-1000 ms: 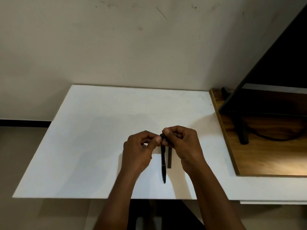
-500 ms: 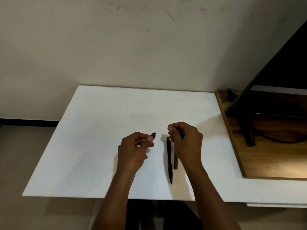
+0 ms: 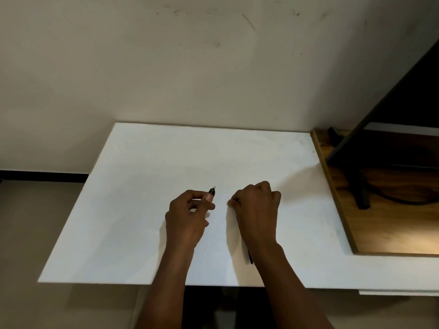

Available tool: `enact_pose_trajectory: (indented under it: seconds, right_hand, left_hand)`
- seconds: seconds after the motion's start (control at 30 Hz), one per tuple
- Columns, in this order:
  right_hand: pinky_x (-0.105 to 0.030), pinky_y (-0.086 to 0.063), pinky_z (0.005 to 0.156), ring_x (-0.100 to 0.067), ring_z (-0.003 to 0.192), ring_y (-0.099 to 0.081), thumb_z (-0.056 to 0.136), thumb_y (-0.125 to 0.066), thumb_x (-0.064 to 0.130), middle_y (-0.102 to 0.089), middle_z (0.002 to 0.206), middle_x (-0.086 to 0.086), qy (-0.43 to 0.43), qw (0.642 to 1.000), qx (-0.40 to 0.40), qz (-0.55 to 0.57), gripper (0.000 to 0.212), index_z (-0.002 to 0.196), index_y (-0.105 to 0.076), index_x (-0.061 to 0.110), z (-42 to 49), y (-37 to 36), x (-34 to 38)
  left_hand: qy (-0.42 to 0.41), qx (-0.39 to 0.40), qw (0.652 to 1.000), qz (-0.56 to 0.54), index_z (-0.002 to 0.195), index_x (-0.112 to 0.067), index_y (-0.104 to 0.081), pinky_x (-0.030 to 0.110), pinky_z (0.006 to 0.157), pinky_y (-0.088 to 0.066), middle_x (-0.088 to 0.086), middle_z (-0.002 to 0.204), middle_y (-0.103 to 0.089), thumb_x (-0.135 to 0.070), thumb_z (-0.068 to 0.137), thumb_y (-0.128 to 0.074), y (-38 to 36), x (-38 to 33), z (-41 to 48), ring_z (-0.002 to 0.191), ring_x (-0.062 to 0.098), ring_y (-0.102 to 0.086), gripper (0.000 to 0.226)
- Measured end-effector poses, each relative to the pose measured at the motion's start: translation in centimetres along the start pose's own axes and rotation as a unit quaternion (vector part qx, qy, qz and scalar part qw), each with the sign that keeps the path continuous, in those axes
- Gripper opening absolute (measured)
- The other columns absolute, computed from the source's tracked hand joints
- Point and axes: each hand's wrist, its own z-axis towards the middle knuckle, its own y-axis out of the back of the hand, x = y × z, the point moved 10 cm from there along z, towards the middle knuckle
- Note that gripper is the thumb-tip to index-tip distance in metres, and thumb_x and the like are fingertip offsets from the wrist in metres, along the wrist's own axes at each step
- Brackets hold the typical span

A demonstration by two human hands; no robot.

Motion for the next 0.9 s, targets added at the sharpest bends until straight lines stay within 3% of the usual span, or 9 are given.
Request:
enact_pose_trajectory:
  seconds: [0.17,0.23,0.33,0.5,0.57,0.67,0.8,0.9]
  right_hand:
    - [-0.032,-0.033,0.087,-0.016,0.108,-0.054,0.093,-0.065,0.033,-0.072,0.098,0.012,-0.032,0.986,-0.035,0.16,0.014,0.097,-0.076,0.027,0.1,1.2,-1.5]
    - [-0.022,-0.04,0.079,-0.007,0.091,-0.062,0.091,-0.069,0.029,-0.074,0.089,0.017,-0.055,0.952,-0.055,0.297,0.008,0.088,-0.076,0.027,0.2,1.9,-2.7]
    - [-0.01,-0.045,0.063,0.0,0.072,-0.068,0.087,-0.074,0.024,-0.075,0.077,0.017,-0.107,0.893,-0.018,0.437,0.006,0.083,-0.078,0.025,0.2,1.2,-4.2]
    - [-0.023,-0.048,0.057,-0.007,0.065,-0.073,0.087,-0.075,0.025,-0.078,0.074,0.003,-0.129,0.848,0.061,0.511,0.007,0.085,-0.079,0.019,-0.3,-0.8,-4.2]
    - [-0.024,-0.047,0.057,-0.008,0.067,-0.074,0.087,-0.075,0.023,-0.078,0.074,0.0,-0.137,0.829,0.07,0.538,0.009,0.085,-0.079,0.016,-0.3,-1.0,-4.3]
    - [-0.024,-0.049,0.06,-0.009,0.066,-0.072,0.089,-0.074,0.021,-0.078,0.074,-0.005,-0.144,0.815,0.084,0.555,0.01,0.089,-0.078,0.013,-0.4,-1.2,-4.6]
    - [-0.029,-0.056,0.067,-0.021,0.074,-0.074,0.091,-0.072,0.019,-0.078,0.077,-0.01,-0.148,0.801,0.098,0.572,0.011,0.092,-0.078,0.01,-0.5,-1.4,-4.6]
    - [-0.034,-0.061,0.073,-0.022,0.073,-0.075,0.092,-0.07,0.016,-0.078,0.078,-0.011,-0.149,0.813,0.106,0.553,0.01,0.091,-0.077,0.008,-0.6,-1.8,-4.4]
  left_hand:
    - [-0.001,0.016,1.0,0.001,0.099,-0.015,-0.075,0.006,0.042,-0.04,0.005,0.084,-0.078,-0.027,0.093,-0.068,-0.7,-0.2,-0.1,0.056,0.009,-0.061,0.015]
    - [-0.004,0.023,1.0,0.002,0.1,-0.017,-0.076,0.007,0.044,-0.042,0.004,0.083,-0.078,-0.027,0.092,-0.069,-1.0,-0.2,-0.2,0.054,0.008,-0.062,0.014]
    - [0.004,0.032,0.999,0.01,0.098,-0.021,-0.077,0.009,0.046,-0.044,0.001,0.081,-0.078,-0.028,0.091,-0.07,-1.6,0.1,-0.3,0.054,0.006,-0.064,0.012]
    - [-0.001,0.054,0.998,0.022,0.095,-0.024,-0.077,0.036,0.072,-0.057,0.002,0.081,-0.078,-0.028,0.09,-0.071,-3.1,0.0,-0.5,0.061,0.017,-0.07,0.009]
    - [-0.011,0.065,0.997,0.028,0.097,-0.023,-0.077,0.038,0.076,-0.058,0.004,0.082,-0.078,-0.026,0.09,-0.071,-3.7,-0.3,-0.6,0.068,0.022,-0.072,0.01]
    - [-0.026,0.071,0.996,0.039,0.097,-0.022,-0.077,0.033,0.073,-0.058,0.004,0.083,-0.078,-0.024,0.091,-0.07,-4.0,-0.8,-0.6,0.07,0.023,-0.074,0.01]
    - [-0.033,0.082,0.995,0.039,0.099,-0.018,-0.076,0.014,0.056,-0.054,0.003,0.083,-0.079,-0.023,0.091,-0.071,-4.0,-1.0,-0.6,0.062,0.013,-0.073,0.011]
    - [-0.019,0.093,0.995,0.039,0.098,-0.015,-0.075,0.006,0.054,-0.048,0.004,0.079,-0.08,-0.021,0.091,-0.071,-4.2,-0.4,-0.6,0.063,0.011,-0.074,0.01]
